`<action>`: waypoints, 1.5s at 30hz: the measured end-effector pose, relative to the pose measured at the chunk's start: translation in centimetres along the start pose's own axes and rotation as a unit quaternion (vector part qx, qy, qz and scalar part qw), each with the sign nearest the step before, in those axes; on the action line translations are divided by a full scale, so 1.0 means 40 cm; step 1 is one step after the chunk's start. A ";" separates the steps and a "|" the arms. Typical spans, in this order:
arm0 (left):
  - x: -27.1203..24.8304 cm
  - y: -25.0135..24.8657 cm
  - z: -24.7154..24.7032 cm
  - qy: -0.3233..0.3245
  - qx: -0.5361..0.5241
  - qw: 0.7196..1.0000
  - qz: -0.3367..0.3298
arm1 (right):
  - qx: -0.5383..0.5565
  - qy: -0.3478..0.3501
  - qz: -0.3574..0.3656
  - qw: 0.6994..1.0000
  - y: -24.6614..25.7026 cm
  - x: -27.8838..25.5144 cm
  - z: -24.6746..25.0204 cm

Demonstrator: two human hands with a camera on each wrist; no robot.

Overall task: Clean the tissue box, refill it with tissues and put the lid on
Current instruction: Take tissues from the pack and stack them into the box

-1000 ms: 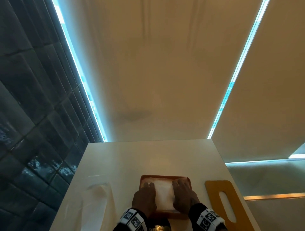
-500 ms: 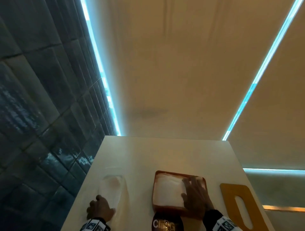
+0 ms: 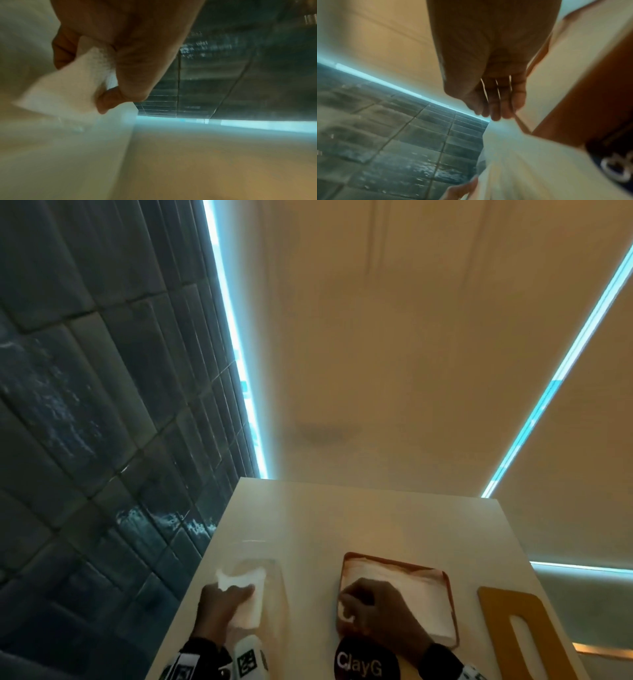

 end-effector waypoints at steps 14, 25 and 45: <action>-0.188 -0.117 -0.293 0.197 -0.329 0.923 -0.024 | 0.332 0.071 -0.127 0.932 -0.063 0.002 0.028; -0.118 -0.185 -0.337 0.198 -0.121 0.954 -0.192 | 0.393 -0.030 -0.149 0.907 -0.202 -0.004 0.226; -0.172 -0.088 -0.476 0.174 0.545 0.676 -0.465 | -0.292 -0.187 -0.008 0.938 -0.227 0.057 0.174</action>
Point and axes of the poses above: each hand's wrist, its own x-axis towards the middle knuckle, its own z-axis out of the back of the hand, y = z × x, the point moved 2 cm from there along x, towards the middle knuckle, and after that the axes turned 13 degrees about -z, right-handed, at the moved point
